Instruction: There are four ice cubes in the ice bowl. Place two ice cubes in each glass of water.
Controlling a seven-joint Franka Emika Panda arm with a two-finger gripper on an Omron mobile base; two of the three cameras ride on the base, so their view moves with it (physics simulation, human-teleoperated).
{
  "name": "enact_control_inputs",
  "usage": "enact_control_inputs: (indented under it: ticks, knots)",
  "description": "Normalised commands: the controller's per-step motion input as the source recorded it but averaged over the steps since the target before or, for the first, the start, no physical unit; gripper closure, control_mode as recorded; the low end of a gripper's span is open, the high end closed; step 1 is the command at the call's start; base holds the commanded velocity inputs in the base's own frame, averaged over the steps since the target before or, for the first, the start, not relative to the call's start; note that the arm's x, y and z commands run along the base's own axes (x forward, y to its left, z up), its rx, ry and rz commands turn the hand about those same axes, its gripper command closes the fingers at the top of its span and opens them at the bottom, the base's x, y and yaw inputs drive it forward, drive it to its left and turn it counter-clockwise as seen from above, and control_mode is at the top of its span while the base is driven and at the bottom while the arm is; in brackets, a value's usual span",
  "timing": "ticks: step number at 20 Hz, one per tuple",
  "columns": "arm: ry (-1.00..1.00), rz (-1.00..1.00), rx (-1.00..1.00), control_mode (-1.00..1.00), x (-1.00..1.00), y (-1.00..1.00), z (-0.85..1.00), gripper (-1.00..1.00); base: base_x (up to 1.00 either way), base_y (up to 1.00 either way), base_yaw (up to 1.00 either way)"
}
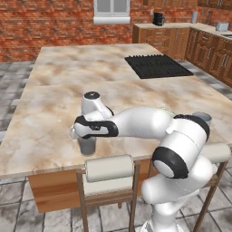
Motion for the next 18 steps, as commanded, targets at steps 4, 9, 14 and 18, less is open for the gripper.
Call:
enact_control_inputs:
  ticks: [4, 9, 14, 18]
  knots:
    - [0.00, -0.06, 0.00, -1.00, 0.11, 0.00, -0.05, 1.00, 0.00, 0.00, 0.00]
    - [0.00, -0.05, 0.00, -1.00, 0.13, 0.00, 0.00, 1.00, 0.00, 0.00, 0.00]
    - [0.00, -0.06, 0.00, -1.00, 0.10, 0.00, -0.03, 1.00, 0.00, 0.00, 0.00]
    - [0.00, -0.05, 0.00, -1.00, 0.13, 0.00, -0.11, 1.00, 0.00, 0.00, 0.00]
